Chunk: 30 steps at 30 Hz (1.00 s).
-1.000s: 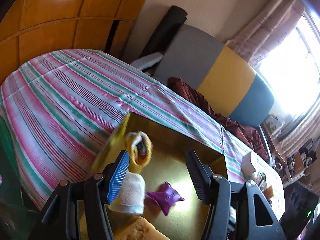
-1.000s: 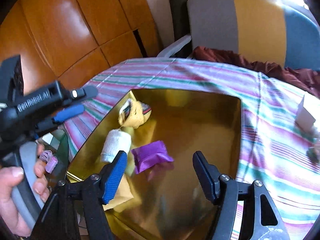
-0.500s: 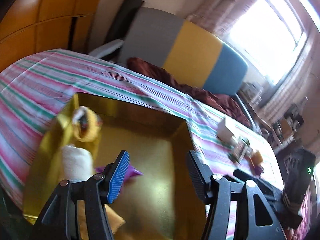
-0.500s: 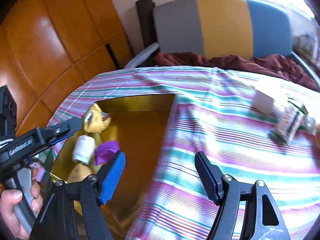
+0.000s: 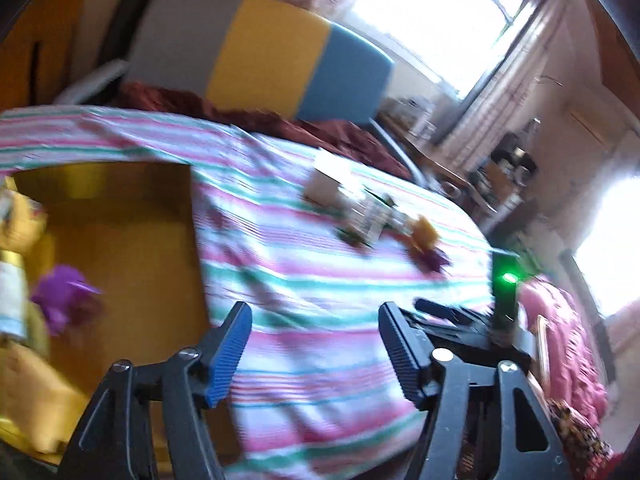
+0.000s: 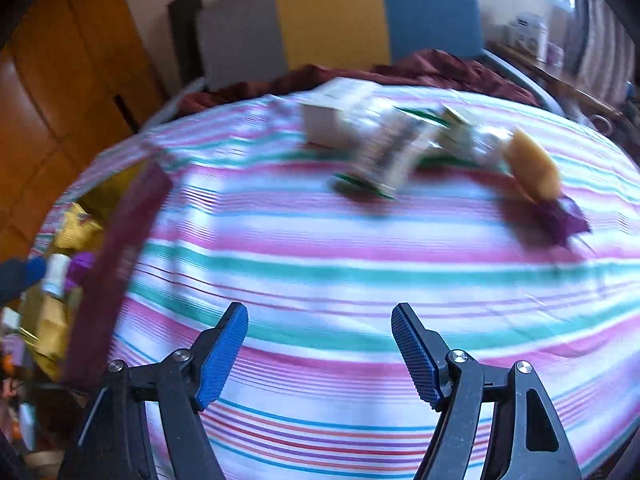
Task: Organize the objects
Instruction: 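Move both open tools back toward the pile of items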
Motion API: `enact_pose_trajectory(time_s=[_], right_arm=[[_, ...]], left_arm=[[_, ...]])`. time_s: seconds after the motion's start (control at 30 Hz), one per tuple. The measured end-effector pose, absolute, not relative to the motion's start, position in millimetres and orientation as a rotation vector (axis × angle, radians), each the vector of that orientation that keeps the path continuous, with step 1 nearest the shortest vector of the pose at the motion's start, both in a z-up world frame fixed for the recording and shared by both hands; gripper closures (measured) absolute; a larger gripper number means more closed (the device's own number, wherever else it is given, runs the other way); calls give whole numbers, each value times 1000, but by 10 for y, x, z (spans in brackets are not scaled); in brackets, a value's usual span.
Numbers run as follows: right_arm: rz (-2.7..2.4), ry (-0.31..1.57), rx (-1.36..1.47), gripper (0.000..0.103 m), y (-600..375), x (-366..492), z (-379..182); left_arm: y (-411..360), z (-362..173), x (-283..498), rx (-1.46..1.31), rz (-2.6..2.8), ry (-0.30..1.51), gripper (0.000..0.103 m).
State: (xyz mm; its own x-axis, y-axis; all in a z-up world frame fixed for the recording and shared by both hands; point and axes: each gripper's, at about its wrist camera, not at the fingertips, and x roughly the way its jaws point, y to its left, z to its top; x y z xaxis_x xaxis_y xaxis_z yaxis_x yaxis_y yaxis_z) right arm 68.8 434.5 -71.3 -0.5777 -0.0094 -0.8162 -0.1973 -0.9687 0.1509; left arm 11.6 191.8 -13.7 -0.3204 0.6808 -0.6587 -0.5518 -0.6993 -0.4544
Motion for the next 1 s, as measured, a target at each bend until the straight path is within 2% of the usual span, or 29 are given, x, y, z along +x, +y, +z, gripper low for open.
enact_pose_trajectory(time_s=[0.3,0.43,0.8,1.0], right_arm=[[2515,280,-1307,21,5394,963,-689],[2476,232,-1264,15,5781,978,-653],[2484,172,-1222,14,6251,792,-684],[2532,218,-1271,14,6369,582,-815]], left_arm=[[2530,-410,387,-1204,1957,-58,35],[2657,-536,427,-1234,1951,-12,35],[2789,-692,514,-1252,1930,54,35],[2909,-720,555,-1252,1929,131,35]])
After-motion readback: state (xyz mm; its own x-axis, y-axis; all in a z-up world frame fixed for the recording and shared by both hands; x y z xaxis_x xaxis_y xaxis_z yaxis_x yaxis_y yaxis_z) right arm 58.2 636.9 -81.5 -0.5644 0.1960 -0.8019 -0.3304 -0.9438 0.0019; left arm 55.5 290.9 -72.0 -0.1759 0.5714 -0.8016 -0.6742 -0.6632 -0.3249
